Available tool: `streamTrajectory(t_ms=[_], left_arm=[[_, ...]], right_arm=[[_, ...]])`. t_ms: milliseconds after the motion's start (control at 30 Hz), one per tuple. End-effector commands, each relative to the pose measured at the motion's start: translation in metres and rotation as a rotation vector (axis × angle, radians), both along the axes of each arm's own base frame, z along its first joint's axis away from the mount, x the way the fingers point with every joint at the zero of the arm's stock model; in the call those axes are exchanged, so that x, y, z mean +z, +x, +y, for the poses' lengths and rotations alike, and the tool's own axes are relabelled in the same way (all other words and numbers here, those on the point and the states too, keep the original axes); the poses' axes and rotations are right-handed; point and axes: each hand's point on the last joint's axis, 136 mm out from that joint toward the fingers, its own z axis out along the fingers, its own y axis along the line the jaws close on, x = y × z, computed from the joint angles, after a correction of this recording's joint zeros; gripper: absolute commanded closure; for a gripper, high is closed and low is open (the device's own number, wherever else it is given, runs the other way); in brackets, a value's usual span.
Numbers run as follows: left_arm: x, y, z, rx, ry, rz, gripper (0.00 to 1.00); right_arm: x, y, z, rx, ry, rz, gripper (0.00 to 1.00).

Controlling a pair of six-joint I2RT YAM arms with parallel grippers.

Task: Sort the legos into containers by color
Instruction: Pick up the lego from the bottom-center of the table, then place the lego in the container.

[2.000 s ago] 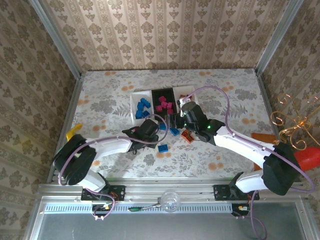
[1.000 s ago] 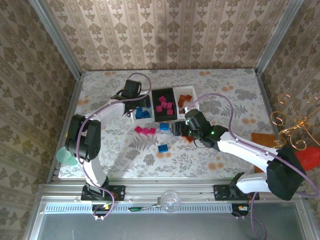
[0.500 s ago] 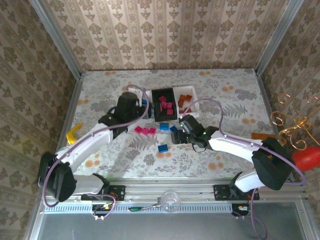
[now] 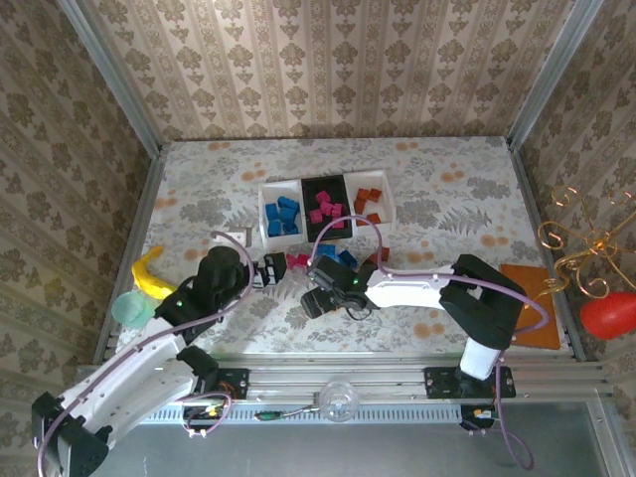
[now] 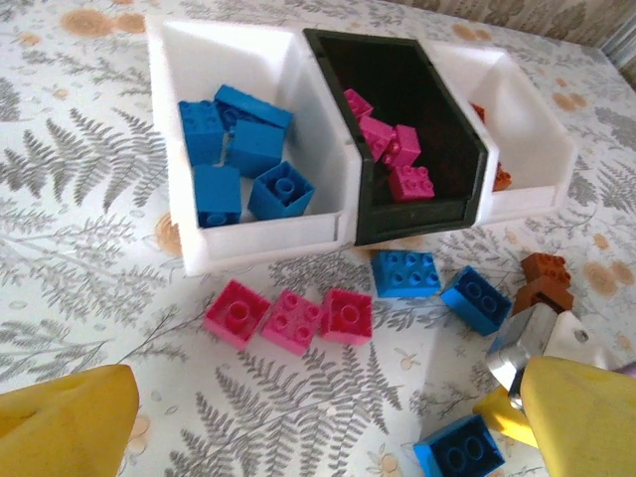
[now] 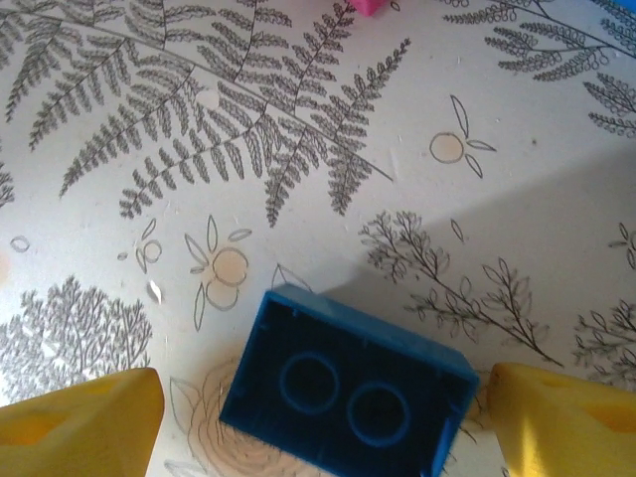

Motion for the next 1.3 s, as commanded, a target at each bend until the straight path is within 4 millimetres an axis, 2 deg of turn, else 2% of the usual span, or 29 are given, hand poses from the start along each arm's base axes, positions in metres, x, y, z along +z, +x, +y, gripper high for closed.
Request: streamTrajectory(t_ms=[0,133,333,433,567,700,800,1000,1100,1267], left_arm=[[-0.017,-0.008,0.016,0.058,0.031,0.043,0.0],[-0.021,-0.011,0.023,0.078,0.028,0.034,0.0],[-0.027,-0.013,0.027,0.094,0.042,0.049,0.0],[-0.026,-0.014,0.028,0.097,0.036,0.051,0.0],[-0.018,-0.015,0.029,0.097,0.016,0.033,0.0],[-0.018,-0.016,0.029,0.095,0.006,0.032,0.0],[-0.022,-0.017,0.027,0.091,-0.004,0.047,0.0],[-0.027,-0.02,0.024,0.08,-0.021,0.065,0.0],[-0.03,-0.02,0.023,0.076,-0.023,0.069,0.0],[-0.033,-0.022,0.021,0.065,-0.021,0.082,0.0]], right_arm=[[-0.007,0.009,-0.009,-0.073,-0.074,-0.019,0.16],[-0.007,0.011,-0.009,-0.071,-0.092,-0.035,0.22],[0.006,0.012,0.002,-0.029,-0.041,-0.064,0.44],[0.027,0.015,0.01,0.002,0.02,-0.097,0.51],[0.074,0.03,0.022,0.023,0.119,-0.166,0.53],[0.115,0.061,0.037,0.024,0.182,-0.228,0.53],[0.127,0.091,0.047,0.0,0.205,-0.257,0.53],[0.121,0.164,0.061,-0.111,0.235,-0.257,0.53],[0.119,0.19,0.073,-0.145,0.27,-0.257,0.52],[0.121,0.22,0.088,-0.173,0.293,-0.275,0.48]])
